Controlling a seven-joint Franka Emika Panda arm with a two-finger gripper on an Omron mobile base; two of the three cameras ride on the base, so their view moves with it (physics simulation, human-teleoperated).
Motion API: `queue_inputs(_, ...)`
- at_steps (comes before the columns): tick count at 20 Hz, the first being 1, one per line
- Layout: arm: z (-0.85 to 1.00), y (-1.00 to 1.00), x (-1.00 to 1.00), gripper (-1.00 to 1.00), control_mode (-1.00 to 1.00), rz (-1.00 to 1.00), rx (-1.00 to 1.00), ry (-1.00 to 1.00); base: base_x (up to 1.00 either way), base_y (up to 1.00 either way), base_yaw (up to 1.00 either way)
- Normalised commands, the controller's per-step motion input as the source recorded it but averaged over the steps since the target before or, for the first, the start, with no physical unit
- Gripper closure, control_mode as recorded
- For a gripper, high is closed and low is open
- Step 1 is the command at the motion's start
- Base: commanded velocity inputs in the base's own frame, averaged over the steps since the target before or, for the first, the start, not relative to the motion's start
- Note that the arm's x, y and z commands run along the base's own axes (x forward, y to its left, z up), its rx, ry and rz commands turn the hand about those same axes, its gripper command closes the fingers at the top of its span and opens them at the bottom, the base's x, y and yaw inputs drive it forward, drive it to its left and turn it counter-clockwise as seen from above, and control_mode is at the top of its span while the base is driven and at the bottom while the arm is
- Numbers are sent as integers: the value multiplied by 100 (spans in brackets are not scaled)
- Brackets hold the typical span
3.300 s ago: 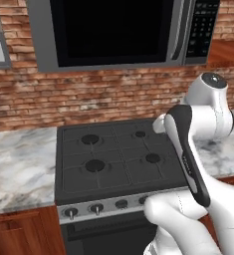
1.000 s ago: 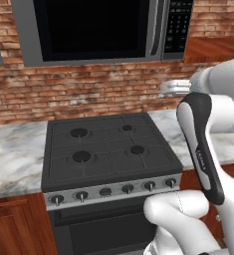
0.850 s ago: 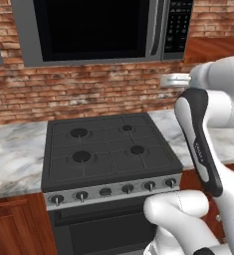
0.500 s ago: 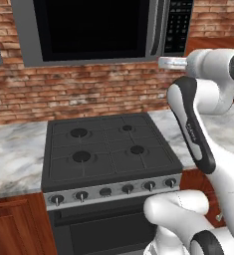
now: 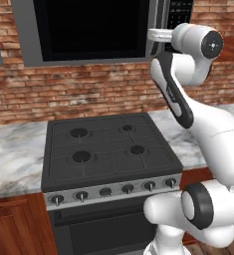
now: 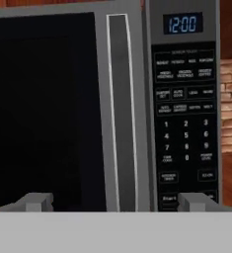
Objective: The microwave is finished heating the shrimp and garlic. Take the bowl containing the food and place it on the dining counter.
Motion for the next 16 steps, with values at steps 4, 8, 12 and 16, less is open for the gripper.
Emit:
queue_inputs(4,15,2,13,-100,-100,0,-5,5,0,0,0)
queue_inputs(8,0,-11,4,-100,-100,-2,-1,4,0,0,0)
queue_inputs(12,0,-42,47,-100,-100,-11,0,23,0,0,0)
queue_inputs(16,-10,-1,24,-100,-100,-3,-1,4,0,0,0)
